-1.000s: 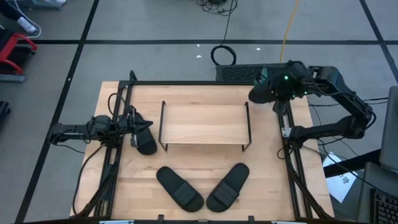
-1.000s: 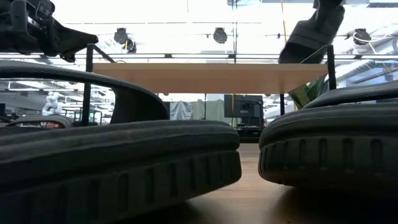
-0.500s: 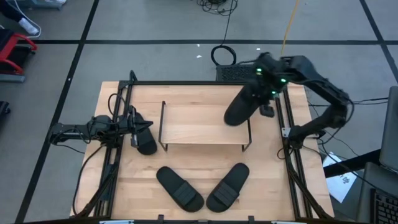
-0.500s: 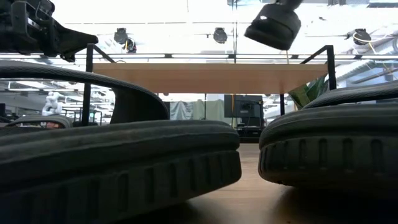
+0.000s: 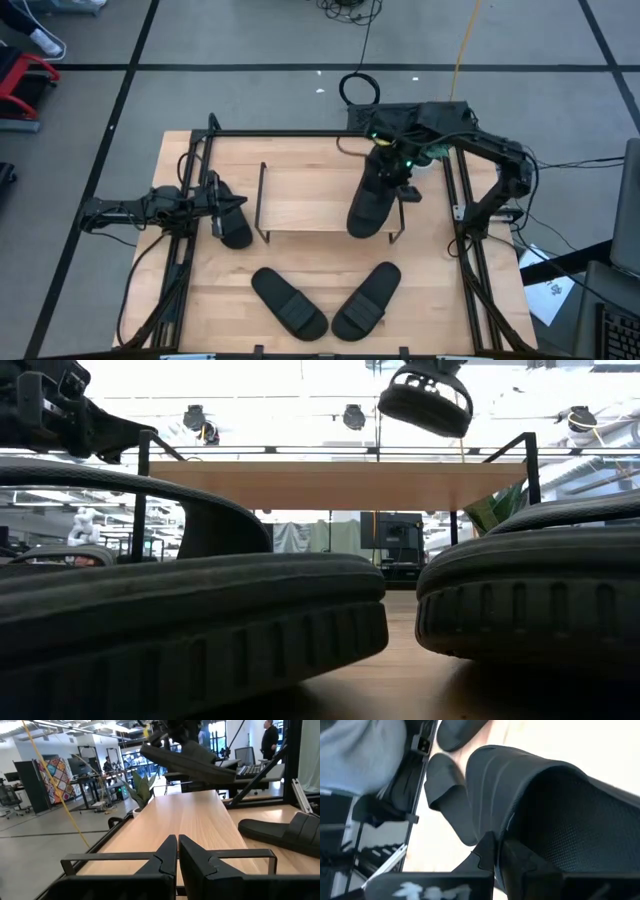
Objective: Pick and place slides into the shelf
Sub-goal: Put the black slide on the shelf
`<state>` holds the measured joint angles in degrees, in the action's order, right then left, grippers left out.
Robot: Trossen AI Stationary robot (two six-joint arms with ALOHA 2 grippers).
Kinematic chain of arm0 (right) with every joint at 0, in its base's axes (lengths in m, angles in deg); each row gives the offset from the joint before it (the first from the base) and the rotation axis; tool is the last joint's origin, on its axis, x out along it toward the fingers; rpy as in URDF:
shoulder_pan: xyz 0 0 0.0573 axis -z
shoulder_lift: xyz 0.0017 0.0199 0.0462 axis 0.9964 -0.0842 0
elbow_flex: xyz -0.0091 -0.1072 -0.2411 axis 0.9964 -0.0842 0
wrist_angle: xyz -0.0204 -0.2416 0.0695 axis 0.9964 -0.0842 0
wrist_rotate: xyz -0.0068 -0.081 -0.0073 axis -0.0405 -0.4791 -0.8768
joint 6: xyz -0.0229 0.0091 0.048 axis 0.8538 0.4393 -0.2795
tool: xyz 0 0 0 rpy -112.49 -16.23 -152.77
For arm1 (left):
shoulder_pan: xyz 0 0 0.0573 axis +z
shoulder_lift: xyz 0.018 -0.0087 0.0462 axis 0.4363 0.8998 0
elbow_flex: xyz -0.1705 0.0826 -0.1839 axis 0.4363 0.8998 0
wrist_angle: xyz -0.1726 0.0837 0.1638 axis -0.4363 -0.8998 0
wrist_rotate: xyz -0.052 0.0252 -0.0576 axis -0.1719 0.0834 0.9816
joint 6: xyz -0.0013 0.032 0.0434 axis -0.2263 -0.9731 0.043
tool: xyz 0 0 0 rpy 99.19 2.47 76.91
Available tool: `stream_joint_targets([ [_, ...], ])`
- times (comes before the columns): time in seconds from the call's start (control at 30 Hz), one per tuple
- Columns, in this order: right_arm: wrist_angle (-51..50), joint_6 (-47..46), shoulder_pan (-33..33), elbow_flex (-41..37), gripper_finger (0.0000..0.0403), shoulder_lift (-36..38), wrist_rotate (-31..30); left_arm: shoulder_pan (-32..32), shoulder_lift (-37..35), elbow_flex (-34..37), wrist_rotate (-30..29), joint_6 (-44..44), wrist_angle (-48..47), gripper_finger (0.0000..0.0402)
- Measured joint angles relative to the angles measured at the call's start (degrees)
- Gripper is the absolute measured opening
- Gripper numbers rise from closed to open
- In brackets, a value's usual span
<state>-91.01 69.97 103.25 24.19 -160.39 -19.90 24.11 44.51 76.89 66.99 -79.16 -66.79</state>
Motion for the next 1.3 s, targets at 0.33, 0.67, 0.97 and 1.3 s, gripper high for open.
stream_joint_targets([
  [0.33, 0.02, 1.84, 0.81, 0.0, 0.0002, -4.21, -5.26, 0.02, 0.0, 0.0, 0.0, 0.01, 0.02, 0.0021],
  [0.67, 0.65, -0.4, 3.89, -4.0, 0.0002, -4.6, -8.79, 0.02, 0.02, 0.0, -0.02, -0.28, 0.02, 0.0021],
  [0.97, -0.12, -2.49, 4.42, -8.76, 0.0029, -4.53, -10.92, 0.01, 0.02, 0.0, -0.01, -0.23, 0.02, 0.0021],
  [1.3, 2.26, -2.07, 3.99, -8.87, 0.0105, -3.83, -20.26, 0.02, 0.02, 0.0, 0.0, -0.06, 0.02, 0.0021],
])
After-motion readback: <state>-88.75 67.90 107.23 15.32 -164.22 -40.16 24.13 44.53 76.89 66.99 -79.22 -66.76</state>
